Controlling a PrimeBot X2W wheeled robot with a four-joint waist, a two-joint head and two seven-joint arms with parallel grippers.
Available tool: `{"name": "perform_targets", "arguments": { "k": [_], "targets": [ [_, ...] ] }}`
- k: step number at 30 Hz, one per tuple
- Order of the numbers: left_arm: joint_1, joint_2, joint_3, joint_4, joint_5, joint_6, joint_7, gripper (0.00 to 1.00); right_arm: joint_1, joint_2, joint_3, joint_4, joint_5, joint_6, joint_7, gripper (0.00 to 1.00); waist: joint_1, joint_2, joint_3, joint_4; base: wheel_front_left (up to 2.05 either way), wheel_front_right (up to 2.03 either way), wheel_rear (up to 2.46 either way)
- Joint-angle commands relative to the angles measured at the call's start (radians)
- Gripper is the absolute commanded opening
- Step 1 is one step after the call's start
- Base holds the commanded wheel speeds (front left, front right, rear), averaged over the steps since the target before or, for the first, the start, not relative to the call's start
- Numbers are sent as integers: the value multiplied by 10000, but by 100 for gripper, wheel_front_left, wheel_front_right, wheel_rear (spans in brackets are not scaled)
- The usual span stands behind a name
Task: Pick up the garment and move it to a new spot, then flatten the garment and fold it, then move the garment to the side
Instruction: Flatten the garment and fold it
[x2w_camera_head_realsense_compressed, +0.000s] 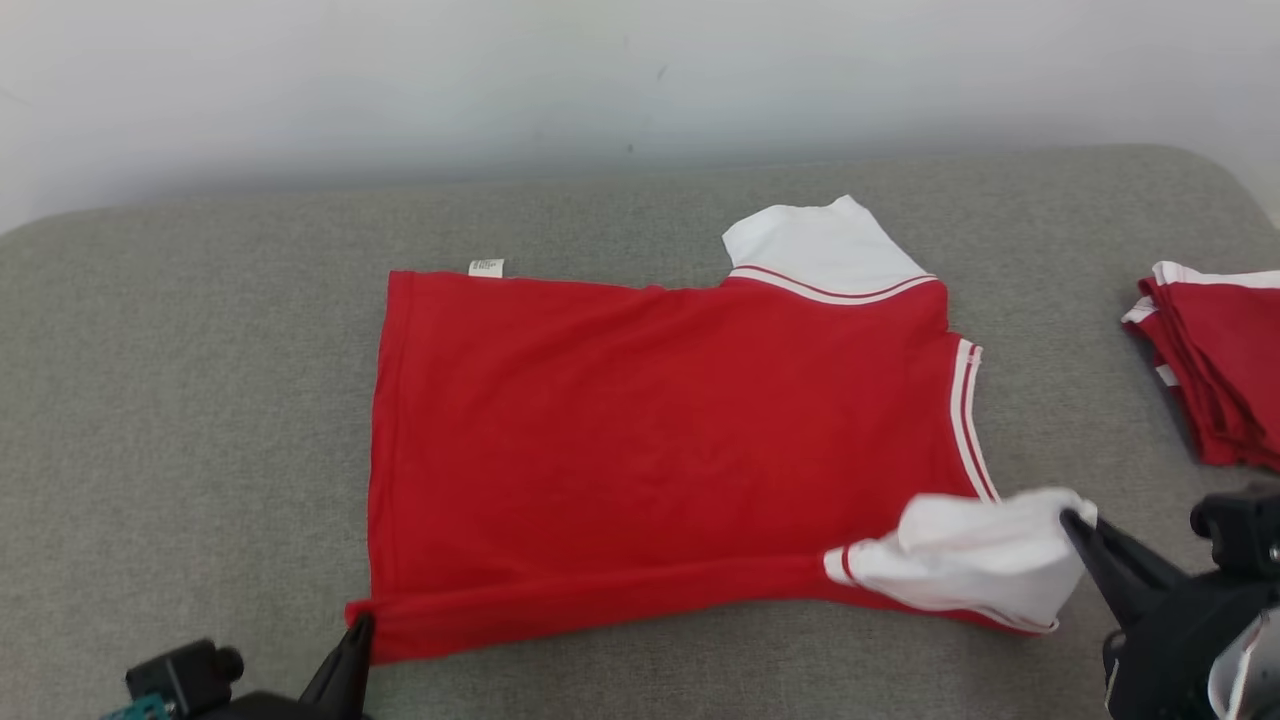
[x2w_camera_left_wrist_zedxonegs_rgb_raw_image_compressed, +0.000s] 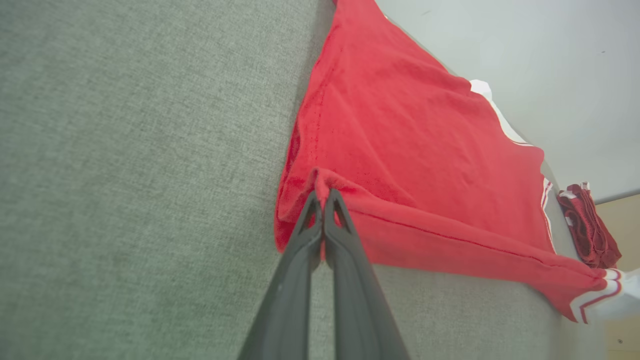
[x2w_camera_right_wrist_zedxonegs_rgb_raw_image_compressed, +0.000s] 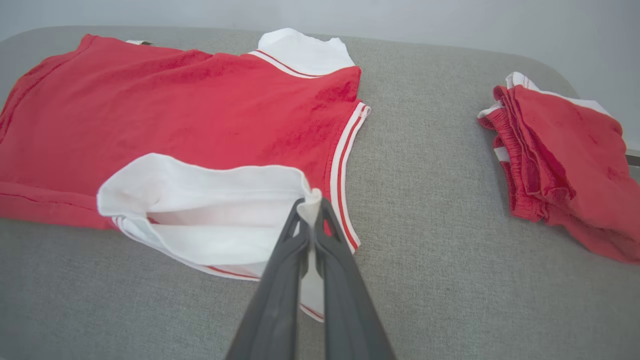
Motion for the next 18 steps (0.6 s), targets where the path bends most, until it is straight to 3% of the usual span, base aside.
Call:
{"name": "perform_targets", "arguments": {
  "k": [1, 8, 18],
  "targets": [
    [-325, -96, -29, 18, 114, 70, -8, 0, -382, -129, 105, 160, -126, -28, -272, 0, 0, 0, 117, 143, 0, 0, 0],
    [-1660, -432, -322, 593, 655, 161, -290, 0, -1825, -787, 975, 1319, -431, -28, -1160, 0, 0, 0, 522, 473, 0, 0, 0],
    [-3033, -712, -526, 1766, 1170, -146, -928, 0, -3374, -1555, 2137, 2556, -475, -28, -2295, 0, 0, 0, 1176, 570, 0, 0, 0]
  ]
}}
